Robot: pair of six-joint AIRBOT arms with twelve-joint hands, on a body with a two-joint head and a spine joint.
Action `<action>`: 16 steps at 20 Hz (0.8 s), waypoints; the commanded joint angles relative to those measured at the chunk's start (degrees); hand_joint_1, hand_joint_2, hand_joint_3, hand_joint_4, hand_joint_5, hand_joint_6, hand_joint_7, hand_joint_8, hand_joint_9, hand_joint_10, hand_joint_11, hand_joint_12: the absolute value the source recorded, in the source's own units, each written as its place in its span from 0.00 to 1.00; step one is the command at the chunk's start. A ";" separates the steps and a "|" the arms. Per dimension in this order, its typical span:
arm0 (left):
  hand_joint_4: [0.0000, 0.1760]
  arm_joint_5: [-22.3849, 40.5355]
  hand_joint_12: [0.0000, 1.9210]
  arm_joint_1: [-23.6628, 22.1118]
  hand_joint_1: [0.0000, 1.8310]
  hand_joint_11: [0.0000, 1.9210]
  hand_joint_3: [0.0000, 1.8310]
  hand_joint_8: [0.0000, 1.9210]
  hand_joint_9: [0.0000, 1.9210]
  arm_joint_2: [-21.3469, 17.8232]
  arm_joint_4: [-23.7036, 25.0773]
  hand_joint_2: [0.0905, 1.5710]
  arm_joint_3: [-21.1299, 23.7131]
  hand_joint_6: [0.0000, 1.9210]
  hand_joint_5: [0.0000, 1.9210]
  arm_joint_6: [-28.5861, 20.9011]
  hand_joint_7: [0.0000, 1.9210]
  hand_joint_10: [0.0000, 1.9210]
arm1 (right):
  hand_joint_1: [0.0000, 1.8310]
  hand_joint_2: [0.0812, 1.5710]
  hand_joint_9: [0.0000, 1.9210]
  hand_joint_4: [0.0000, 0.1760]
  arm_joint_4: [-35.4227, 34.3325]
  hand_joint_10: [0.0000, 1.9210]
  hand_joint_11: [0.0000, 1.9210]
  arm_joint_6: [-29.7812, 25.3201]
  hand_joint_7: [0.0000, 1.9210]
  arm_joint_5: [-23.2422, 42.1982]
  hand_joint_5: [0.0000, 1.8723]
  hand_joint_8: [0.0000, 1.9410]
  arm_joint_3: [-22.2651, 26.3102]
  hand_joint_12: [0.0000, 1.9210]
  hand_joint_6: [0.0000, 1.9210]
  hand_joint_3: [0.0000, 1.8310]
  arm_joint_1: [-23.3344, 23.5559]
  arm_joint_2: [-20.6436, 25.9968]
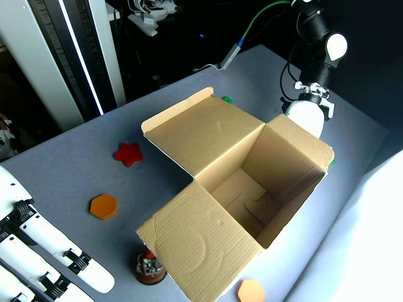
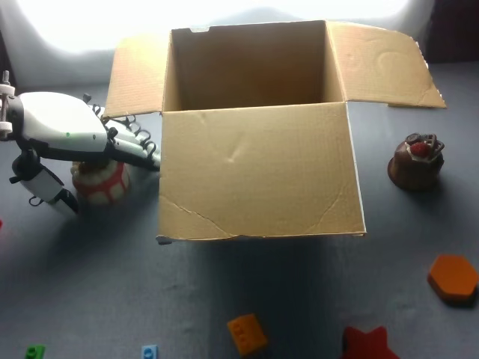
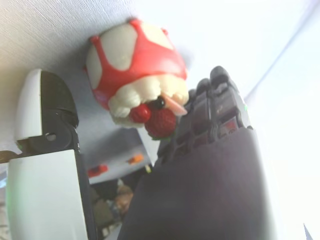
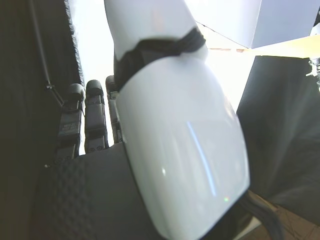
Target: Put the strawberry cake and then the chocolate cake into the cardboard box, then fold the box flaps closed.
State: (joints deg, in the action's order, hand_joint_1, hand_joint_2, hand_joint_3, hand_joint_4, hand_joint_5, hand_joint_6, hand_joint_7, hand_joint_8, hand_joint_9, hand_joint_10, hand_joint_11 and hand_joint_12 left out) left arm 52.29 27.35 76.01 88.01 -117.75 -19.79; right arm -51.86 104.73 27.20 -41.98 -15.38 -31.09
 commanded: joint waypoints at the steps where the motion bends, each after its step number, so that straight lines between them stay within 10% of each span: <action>1: 0.15 0.71 0.60 -0.16 0.68 0.10 0.01 0.01 0.32 -0.12 -3.30 0.63 -0.57 0.02 0.22 0.24 0.25 0.06 | 0.72 0.60 0.00 0.01 1.85 0.00 0.00 0.32 0.02 5.76 0.00 0.01 -0.02 0.00 0.00 0.01 0.42 0.74; 4: 0.00 0.72 0.68 -0.18 0.64 0.25 0.00 0.05 0.40 -0.08 -3.30 0.69 -0.64 0.03 0.37 0.24 0.42 0.29 | 0.72 0.60 0.00 0.00 1.86 0.00 0.00 0.32 0.02 5.76 0.00 0.00 -0.02 0.00 0.00 0.01 0.42 0.74; 5: 0.00 0.72 0.72 -0.20 0.64 0.35 0.00 0.55 0.42 -0.09 -3.30 0.74 -0.66 0.51 0.39 0.24 0.44 0.49 | 0.71 0.61 0.00 0.00 1.86 0.00 0.00 0.32 0.01 5.76 0.00 0.00 -0.02 0.00 0.00 0.01 0.41 0.74; 6: 0.00 0.85 0.72 -0.20 0.71 0.40 0.00 0.63 0.46 -0.15 -3.30 0.74 -0.74 0.59 0.38 0.23 0.42 0.67 | 0.71 0.61 0.00 0.01 1.86 0.00 0.00 0.32 0.01 5.76 0.00 0.00 -0.02 0.00 0.00 0.01 0.40 0.74; 16: 0.00 2.63 0.75 -0.55 0.73 0.44 0.00 0.65 0.47 -5.16 -1.83 0.73 2.96 0.61 0.41 -0.40 0.40 0.71 | 0.68 0.61 0.00 0.04 1.86 0.00 0.00 0.34 0.03 5.80 0.00 0.00 -0.02 0.00 0.00 0.01 0.27 0.76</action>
State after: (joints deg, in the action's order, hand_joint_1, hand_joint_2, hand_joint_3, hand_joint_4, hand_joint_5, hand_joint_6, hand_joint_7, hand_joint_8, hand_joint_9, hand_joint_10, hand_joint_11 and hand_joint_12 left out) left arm 54.11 27.38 71.48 89.54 -114.37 -20.29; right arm -51.81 104.88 27.22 -41.76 -15.44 -31.09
